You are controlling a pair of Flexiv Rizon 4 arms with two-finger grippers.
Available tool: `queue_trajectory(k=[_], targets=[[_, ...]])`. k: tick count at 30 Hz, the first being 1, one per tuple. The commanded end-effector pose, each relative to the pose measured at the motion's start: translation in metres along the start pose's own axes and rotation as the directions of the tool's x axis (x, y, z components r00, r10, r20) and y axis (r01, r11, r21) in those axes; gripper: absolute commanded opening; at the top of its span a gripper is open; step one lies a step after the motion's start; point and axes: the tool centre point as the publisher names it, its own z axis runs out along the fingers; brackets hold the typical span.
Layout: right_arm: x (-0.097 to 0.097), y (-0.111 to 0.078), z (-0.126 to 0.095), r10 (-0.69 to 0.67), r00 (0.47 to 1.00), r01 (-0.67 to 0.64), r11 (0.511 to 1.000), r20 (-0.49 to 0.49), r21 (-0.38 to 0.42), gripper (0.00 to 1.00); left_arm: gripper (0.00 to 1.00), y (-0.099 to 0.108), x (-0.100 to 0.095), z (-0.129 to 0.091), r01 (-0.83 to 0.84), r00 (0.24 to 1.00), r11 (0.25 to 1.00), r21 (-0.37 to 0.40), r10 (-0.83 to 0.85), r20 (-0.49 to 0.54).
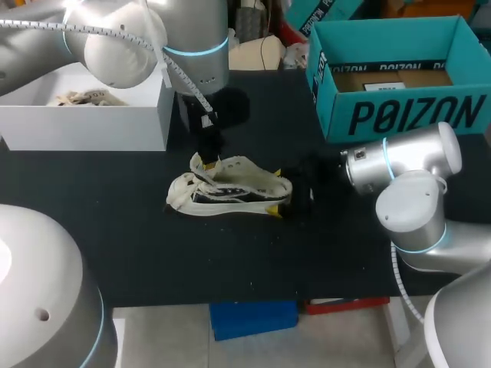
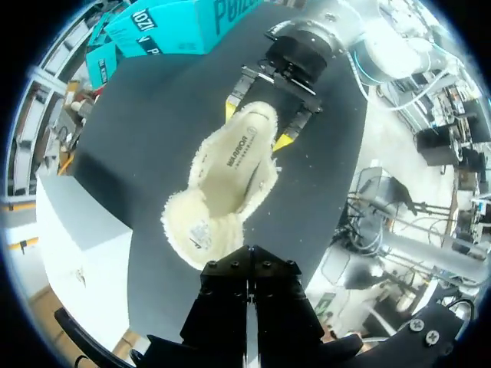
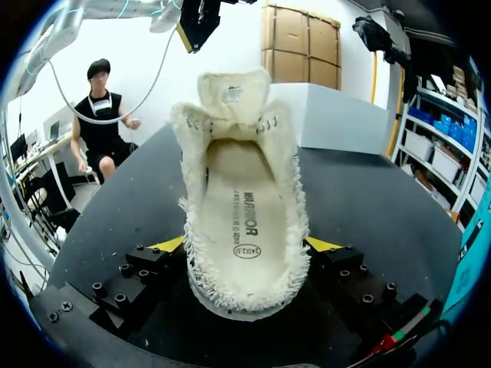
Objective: Take the shoe out of the shoebox, open the shoe tongue, remove and reinsert the insole, then place the shoe into the shoebox
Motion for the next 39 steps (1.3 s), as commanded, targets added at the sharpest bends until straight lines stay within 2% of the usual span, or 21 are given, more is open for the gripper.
queue_trajectory(k=[1,6,13,22,23,32,34,36,37,39], targets=[[0.000,-0.002,0.002,0.001,1.000,-0.001,1.000,0.001,0.001,0.00,0.00,-0.005,-0.007,0.000,-0.625,0.781,0.781,0.022,0.624,0.015],[0.000,-0.002,0.002,0.001,1.000,-0.001,1.000,0.001,0.001,0.00,0.00,-0.013,-0.021,-0.002,-0.629,0.777,0.777,0.030,0.628,0.039],[0.000,-0.002,0.002,0.001,1.000,-0.001,1.000,0.001,0.001,0.00,0.00,-0.031,-0.034,0.008,-0.636,0.771,0.770,0.047,0.636,0.013],[0.000,-0.002,0.002,0.001,1.000,-0.001,1.000,0.001,0.001,0.00,0.00,-0.057,-0.039,0.040,-0.570,0.814,0.819,0.066,0.574,-0.089],[0.000,-0.002,0.002,0.001,1.000,-0.001,1.000,0.001,0.001,0.00,0.00,-0.059,-0.040,0.043,-0.556,0.824,0.830,0.047,0.558,-0.099],[0.000,-0.002,0.002,0.001,1.000,-0.001,1.000,0.001,0.001,0.00,0.00,-0.069,-0.040,0.074,-0.484,0.856,0.873,0.057,0.486,-0.177],[0.000,-0.002,0.002,0.001,1.000,-0.001,1.000,0.001,0.001,0.00,0.00,-0.073,-0.039,0.081,-0.482,0.856,0.874,0.058,0.484,-0.184],[0.000,-0.002,0.002,0.001,1.000,-0.001,1.000,0.001,0.001,0.00,0.00,-0.076,-0.037,0.087,-0.477,0.845,0.874,0.097,0.486,-0.221],[0.000,-0.002,0.002,0.001,1.000,-0.001,1.000,0.001,0.001,0.00,0.00,-0.077,-0.036,0.090,-0.481,0.848,0.873,0.074,0.485,-0.214],[0.000,-0.002,0.002,0.001,1.000,-0.001,1.000,0.001,0.001,0.00,0.00,-0.079,-0.034,0.096,-0.483,0.842,0.871,0.083,0.489,-0.227]])
